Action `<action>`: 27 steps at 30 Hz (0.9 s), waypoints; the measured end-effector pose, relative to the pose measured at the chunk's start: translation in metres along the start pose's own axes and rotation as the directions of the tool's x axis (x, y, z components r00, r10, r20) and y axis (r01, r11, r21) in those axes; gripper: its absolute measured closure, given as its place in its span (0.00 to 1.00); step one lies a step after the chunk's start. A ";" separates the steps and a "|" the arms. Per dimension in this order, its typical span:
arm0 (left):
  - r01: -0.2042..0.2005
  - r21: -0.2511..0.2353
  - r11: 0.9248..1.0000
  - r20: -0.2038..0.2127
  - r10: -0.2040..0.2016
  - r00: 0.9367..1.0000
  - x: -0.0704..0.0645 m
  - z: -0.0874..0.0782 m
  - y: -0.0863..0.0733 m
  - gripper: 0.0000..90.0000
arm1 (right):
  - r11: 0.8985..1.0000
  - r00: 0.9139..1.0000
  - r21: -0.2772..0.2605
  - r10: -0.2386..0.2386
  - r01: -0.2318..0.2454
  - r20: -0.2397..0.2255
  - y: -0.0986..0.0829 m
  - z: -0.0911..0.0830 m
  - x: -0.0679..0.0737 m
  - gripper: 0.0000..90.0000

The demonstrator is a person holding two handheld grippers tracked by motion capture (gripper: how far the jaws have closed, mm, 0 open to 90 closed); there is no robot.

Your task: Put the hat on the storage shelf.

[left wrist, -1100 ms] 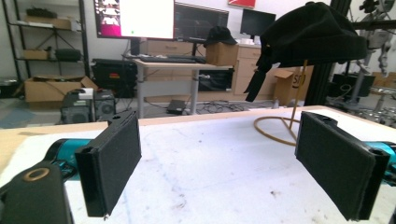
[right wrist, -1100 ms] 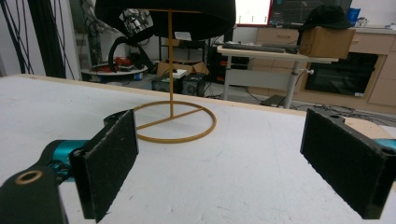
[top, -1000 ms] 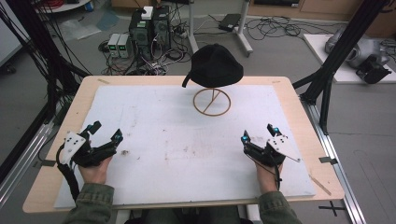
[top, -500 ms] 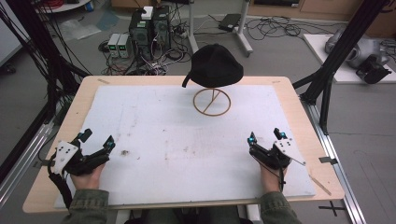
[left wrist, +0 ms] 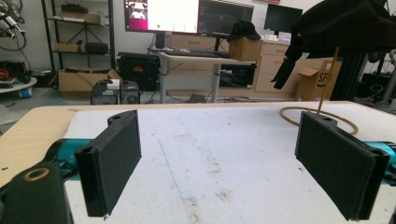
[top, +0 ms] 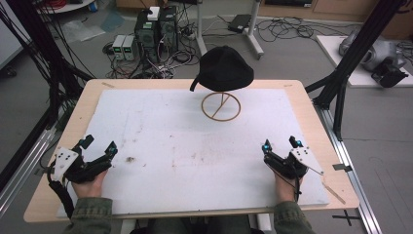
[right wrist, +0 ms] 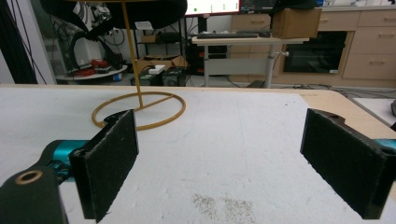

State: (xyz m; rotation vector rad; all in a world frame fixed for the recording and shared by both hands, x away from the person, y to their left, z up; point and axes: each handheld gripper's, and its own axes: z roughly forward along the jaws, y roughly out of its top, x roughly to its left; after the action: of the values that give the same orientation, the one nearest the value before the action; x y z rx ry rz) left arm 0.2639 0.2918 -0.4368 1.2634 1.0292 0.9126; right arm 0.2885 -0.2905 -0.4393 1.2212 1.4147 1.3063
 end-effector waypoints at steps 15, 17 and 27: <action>0.001 0.004 1.000 0.017 -0.001 1.000 -0.003 0.001 -0.001 0.16 | 1.000 1.000 0.011 -0.013 0.013 -0.021 -0.001 0.001 0.004 0.12; 0.001 0.003 1.000 0.017 -0.001 1.000 -0.003 0.001 -0.001 0.16 | 1.000 1.000 0.008 -0.021 0.021 -0.019 -0.001 0.002 0.003 0.12; 0.028 0.003 1.000 0.017 -0.028 0.999 0.000 0.000 -0.002 0.17 | 1.000 1.000 0.015 -0.017 0.017 -0.026 -0.002 0.002 0.003 0.12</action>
State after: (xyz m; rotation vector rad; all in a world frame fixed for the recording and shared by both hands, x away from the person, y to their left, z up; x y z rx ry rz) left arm 0.2643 0.2917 -0.4384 1.2541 1.0331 0.8775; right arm 0.2896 -0.2868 -0.4409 1.2040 1.4531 1.3057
